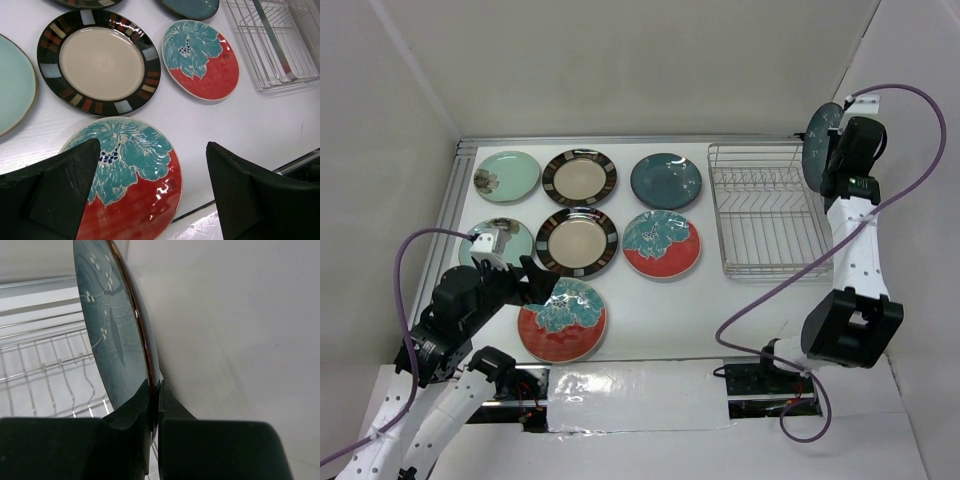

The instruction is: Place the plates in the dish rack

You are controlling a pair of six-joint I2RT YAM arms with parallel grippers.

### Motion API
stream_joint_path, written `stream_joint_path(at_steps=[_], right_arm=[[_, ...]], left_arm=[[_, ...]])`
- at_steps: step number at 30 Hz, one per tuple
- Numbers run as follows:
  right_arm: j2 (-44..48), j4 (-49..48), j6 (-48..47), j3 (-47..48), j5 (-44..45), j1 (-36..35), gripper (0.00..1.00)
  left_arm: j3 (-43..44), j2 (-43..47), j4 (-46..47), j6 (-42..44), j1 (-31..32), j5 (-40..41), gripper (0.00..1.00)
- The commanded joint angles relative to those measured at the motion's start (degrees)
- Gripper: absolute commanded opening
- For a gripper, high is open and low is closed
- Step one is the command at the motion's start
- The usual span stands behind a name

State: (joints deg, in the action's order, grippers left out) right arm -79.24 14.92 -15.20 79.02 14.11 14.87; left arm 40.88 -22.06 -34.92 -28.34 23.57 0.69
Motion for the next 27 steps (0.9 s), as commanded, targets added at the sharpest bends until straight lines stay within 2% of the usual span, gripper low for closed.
stream_joint_path(at_steps=[1, 10, 27], right_arm=[[-1.6, -15.9, 2.4, 2.1, -2.8, 1.1, 0.0], [-6.1, -20.2, -0.4, 0.0, -0.8, 2.3, 0.0], [-4.9, -23.5, -0.9, 1.4, -1.4, 3.8, 0.0]], left_arm=[[0.8, 0.9, 2.7, 1.8, 0.3, -1.6, 1.0], [0.8, 0.9, 2.7, 1.8, 0.3, -2.0, 1.0], [0.2, 0.9, 3.3, 2.3, 0.3, -2.5, 1.0]])
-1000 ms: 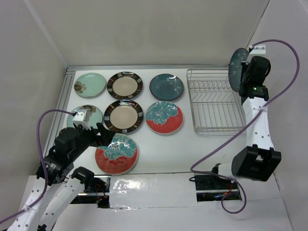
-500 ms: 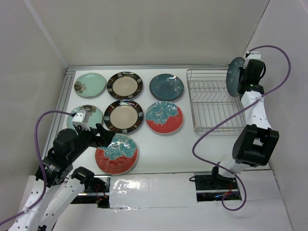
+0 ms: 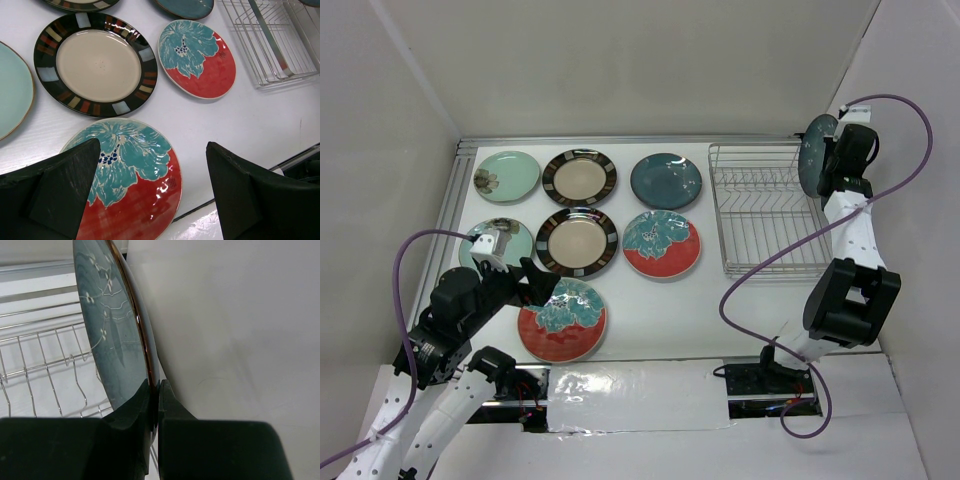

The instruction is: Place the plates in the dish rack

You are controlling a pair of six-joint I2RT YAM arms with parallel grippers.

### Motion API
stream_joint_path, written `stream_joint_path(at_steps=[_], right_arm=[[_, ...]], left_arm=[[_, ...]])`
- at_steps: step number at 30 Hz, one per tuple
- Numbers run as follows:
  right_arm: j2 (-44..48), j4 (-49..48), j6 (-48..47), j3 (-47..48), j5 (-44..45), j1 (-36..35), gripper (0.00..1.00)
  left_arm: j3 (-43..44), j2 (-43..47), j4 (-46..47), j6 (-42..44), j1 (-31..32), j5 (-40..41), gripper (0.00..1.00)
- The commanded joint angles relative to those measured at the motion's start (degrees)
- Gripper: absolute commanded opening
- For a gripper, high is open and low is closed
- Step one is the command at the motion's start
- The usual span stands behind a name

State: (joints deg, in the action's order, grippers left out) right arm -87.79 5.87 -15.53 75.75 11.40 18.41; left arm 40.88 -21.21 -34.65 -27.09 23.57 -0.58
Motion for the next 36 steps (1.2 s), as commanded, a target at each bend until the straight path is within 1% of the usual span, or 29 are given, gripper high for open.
stream_joint_path(at_steps=[1, 9, 17, 26, 28, 31, 32, 33, 34, 35, 36], right_arm=[[3.7, -14.5, -0.6, 4.7, 1.3, 0.9, 0.0], [2.5, -15.2, -0.6, 4.1, 0.6, 0.9, 0.0], [1.5, -16.2, 0.0, -2.0, 0.1, 1.4, 0.0], [-1.5, -16.2, 2.3, -3.7, -2.9, 1.4, 0.01], [-2.0, -15.7, 2.8, -3.1, -3.5, 1.4, 0.04], [-3.4, -14.4, 3.5, -2.4, -4.0, 1.4, 0.15], [-3.4, -14.4, 4.0, -1.9, -4.0, 1.4, 0.19], [-3.4, -14.4, 4.5, -1.9, -4.0, 1.4, 0.29], [-3.9, -14.4, 4.5, -1.9, -4.0, 1.4, 0.34], [-3.9, -13.8, 5.2, -1.9, -3.5, 1.4, 0.42], [-3.9, -13.8, 5.8, -1.9, -3.5, 1.4, 0.45]], left_arm=[[0.2, 0.0, 3.0, 1.1, 0.3, -1.3, 1.0], [0.2, 0.0, 3.0, 1.1, 0.3, -1.3, 1.0], [0.2, 0.0, 3.0, 1.1, 0.3, -1.3, 1.0], [0.2, -0.5, 3.0, 1.1, 0.3, -1.3, 1.0], [0.2, -0.5, 3.0, 1.1, 0.3, -1.3, 1.0], [0.2, -1.0, 3.0, 1.1, 0.3, -1.3, 1.0], [0.2, -1.0, 3.0, 1.1, 0.3, -1.3, 1.0], [0.2, -1.0, 3.0, 1.1, 0.3, -1.3, 1.0], [0.2, -1.0, 3.0, 1.1, 0.3, -1.3, 1.0], [0.2, -1.0, 3.0, 1.1, 0.3, -1.3, 1.0], [0.2, -1.0, 3.0, 1.1, 0.3, -1.3, 1.0]])
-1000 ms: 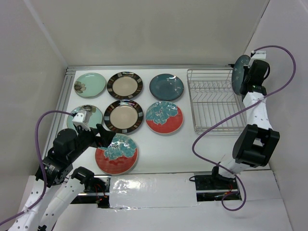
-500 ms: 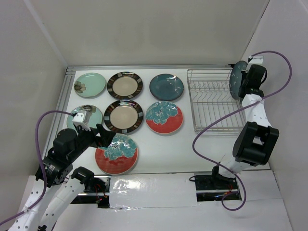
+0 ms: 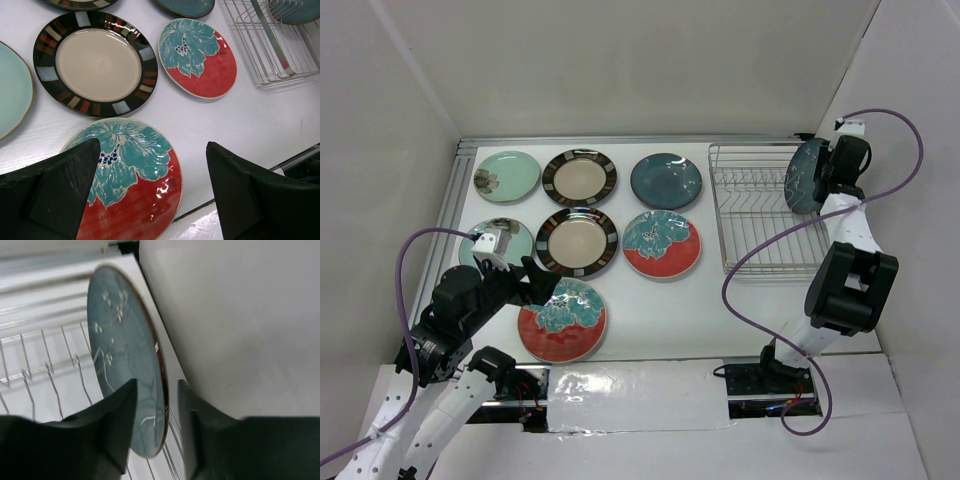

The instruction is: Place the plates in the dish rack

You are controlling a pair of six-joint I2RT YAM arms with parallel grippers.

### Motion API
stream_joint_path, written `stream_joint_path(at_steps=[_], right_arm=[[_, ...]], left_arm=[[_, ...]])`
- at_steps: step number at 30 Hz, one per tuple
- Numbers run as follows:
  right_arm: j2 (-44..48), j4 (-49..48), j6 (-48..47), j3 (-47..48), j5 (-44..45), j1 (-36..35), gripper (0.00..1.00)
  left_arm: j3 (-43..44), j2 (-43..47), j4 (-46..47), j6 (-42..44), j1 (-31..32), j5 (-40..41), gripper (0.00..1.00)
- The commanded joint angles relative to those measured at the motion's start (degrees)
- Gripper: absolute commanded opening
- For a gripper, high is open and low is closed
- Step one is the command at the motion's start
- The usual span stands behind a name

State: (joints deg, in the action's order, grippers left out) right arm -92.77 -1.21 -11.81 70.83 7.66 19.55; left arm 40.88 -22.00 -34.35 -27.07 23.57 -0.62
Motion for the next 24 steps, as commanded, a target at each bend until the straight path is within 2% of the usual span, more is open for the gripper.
stream_joint_path(at_steps=[1, 2, 3, 9, 12, 13, 16, 18, 21, 23, 24], right_arm=[[1.1, -6.2, 2.6, 3.0, 0.9, 0.3, 0.49], [1.1, -6.2, 3.1, 3.0, 1.5, 0.3, 0.57], [1.1, -5.5, 4.0, 3.7, 1.5, 0.3, 0.59], [5.8, 1.8, 5.8, 9.9, 5.3, -4.9, 0.68], [9.4, 7.1, 8.3, 13.8, 4.3, -10.5, 0.74], [10.2, 11.6, 10.1, 15.6, 4.3, -12.2, 0.74], [13.4, 20.6, 15.9, 16.9, -2.2, -21.3, 0.77], [16.6, 23.4, 18.7, 14.7, -4.4, -26.0, 0.78], [21.9, 24.9, 28.0, 5.1, -9.7, -35.3, 0.79], [24.1, 24.9, 31.8, 1.5, -12.3, -36.8, 0.8], [25.1, 24.3, 33.6, -0.2, -13.6, -40.3, 0.8]], left_arm=[[0.2, -0.2, 2.7, 1.1, 0.3, -1.2, 1.0], [0.2, -0.2, 2.7, 1.1, 0.3, -1.2, 1.0], [0.2, -0.2, 2.7, 1.1, 0.3, -1.2, 1.0], [0.2, -0.2, 2.7, 1.1, 0.3, -1.2, 1.0], [0.2, -0.2, 2.7, 1.1, 0.3, -1.2, 1.0], [0.2, -0.2, 2.7, 1.1, 0.3, -1.2, 1.0], [0.2, -0.2, 2.7, 1.1, 0.3, -1.2, 1.0], [0.2, -0.2, 2.7, 1.1, 0.3, -1.2, 1.0], [0.2, -0.8, 2.7, 1.1, 0.3, -1.2, 1.0], [0.2, -0.8, 2.7, 1.1, 0.3, -1.2, 1.0], [0.2, -0.8, 2.7, 1.1, 0.3, -1.2, 1.0]])
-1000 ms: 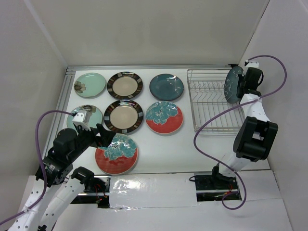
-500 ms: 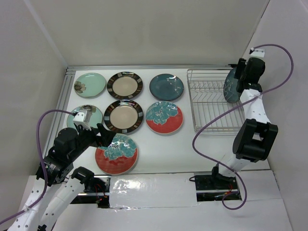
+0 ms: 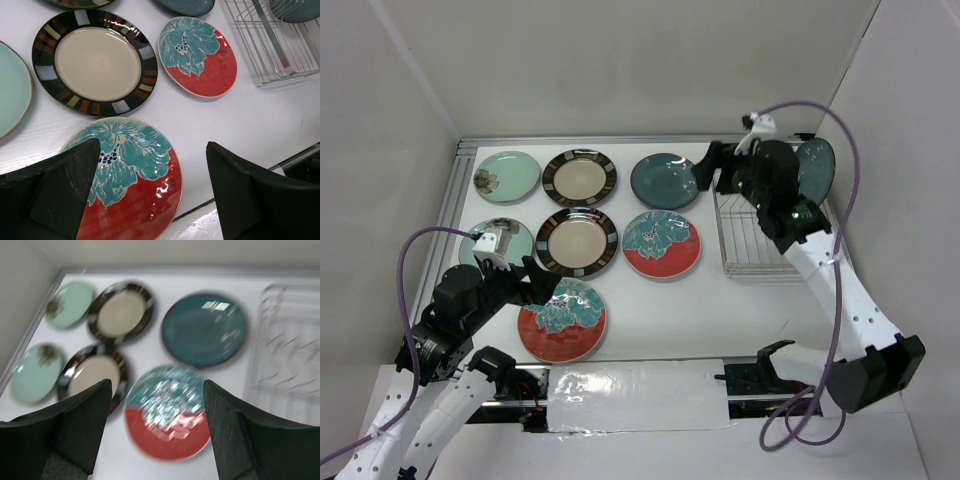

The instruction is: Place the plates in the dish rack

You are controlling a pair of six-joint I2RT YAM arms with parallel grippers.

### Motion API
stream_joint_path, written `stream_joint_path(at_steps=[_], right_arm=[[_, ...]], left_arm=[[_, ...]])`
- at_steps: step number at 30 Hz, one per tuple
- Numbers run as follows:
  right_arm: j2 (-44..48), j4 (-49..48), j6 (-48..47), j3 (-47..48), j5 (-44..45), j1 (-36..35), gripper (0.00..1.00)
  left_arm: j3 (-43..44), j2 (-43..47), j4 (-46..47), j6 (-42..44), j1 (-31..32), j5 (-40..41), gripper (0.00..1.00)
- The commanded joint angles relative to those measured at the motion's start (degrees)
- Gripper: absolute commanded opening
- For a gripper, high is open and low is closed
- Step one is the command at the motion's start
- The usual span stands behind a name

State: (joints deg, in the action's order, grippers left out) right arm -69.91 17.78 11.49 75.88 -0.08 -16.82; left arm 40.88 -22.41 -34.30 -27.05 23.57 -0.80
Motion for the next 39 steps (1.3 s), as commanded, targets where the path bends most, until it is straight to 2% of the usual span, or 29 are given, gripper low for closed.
stream_joint_path(at_steps=[1, 6, 10, 14, 24, 33, 37, 39], right_arm=[[3.5, 5.3, 12.0, -6.8, -6.9, -5.7, 0.8], [4.1, 1.5, 22.2, -14.6, -7.8, -19.4, 0.82], [-0.7, -4.2, 27.5, -19.7, -9.1, -26.9, 0.82], [-4.9, -17.0, 33.9, -28.2, -11.7, -34.1, 0.81], [-19.1, -43.7, 45.0, -40.9, -12.2, -41.1, 0.77], [-33.4, -60.0, 53.0, -40.9, -14.2, -43.4, 0.72], [-38.1, -62.7, 54.4, -39.8, -14.2, -43.9, 0.65], [-40.3, -62.7, 54.4, -39.8, -14.2, -44.5, 0.56]], left_arm=[[0.2, -0.3, 2.7, 1.0, 0.3, -1.0, 1.0], [0.2, -0.3, 2.7, 1.0, 0.3, -1.0, 1.0], [0.2, -0.9, 2.7, 1.0, 0.3, -1.0, 1.0], [0.2, -0.9, 2.7, 1.0, 0.3, -1.0, 1.0], [0.2, -0.9, 2.7, 1.0, 0.3, -1.0, 1.0], [0.2, -0.9, 2.7, 1.0, 0.3, -0.5, 1.0], [0.2, -0.3, 2.7, 1.0, 0.3, -0.5, 1.0], [0.2, -0.3, 2.7, 1.0, 0.3, -0.5, 1.0]])
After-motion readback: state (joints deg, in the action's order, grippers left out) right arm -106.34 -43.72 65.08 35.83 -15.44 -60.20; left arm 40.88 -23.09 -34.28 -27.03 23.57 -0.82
